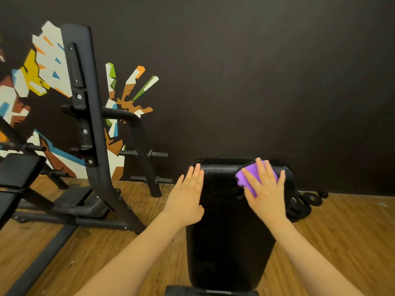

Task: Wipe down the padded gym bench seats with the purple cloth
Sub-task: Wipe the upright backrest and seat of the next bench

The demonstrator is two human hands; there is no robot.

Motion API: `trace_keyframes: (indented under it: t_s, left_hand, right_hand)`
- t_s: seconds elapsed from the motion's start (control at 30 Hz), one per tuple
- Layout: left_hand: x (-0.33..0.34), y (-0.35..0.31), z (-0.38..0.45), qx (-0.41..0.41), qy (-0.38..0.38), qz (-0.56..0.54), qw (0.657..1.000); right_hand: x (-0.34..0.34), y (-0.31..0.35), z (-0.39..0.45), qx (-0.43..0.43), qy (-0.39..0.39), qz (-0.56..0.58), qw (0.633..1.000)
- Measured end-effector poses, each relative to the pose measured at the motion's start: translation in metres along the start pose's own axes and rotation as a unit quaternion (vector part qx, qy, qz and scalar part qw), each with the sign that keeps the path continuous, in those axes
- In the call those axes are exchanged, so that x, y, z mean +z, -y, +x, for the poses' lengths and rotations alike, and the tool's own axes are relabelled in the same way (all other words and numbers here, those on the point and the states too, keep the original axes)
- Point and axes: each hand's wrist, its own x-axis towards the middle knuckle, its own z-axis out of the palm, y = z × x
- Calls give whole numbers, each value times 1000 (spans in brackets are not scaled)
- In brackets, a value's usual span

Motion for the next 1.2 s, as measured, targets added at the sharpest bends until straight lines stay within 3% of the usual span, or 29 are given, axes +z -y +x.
trace_keyframes:
  t_s: [0.1, 0.23, 0.43, 0.57, 0.73, 0.87, 1.07, 1.2]
  left_hand:
    - [3, -1, 0, 0, -6, -4, 1000]
    - [3, 0, 0, 6, -12, -13, 1000]
    - [9, -1, -2, -4, -47, -56, 997]
    - [12, 6, -5, -11, -48, -63, 997]
    - [14, 20, -7, -15, -33, -55, 998]
    - [18, 19, -8, -9, -38, -79, 996]
    - [22, 25, -10, 14, -57, -118, 991]
    - [31, 23, -9, -19, -94, -163, 982]
  right_hand:
    - [-2, -12, 4, 32, 5, 19, 999]
    - [9, 27, 1, 58, -27, 67, 996]
    - [21, 101, 21, -97, 2, 49, 994]
    - [17, 53, 16, -182, 11, 5, 983]
    - [6, -26, -5, -54, -3, -31, 998]
    - [0, 5, -2, 58, 20, 6, 998]
    - [9, 96, 24, 18, 45, 23, 999]
    - [9, 107, 35, -38, 73, 17, 996]
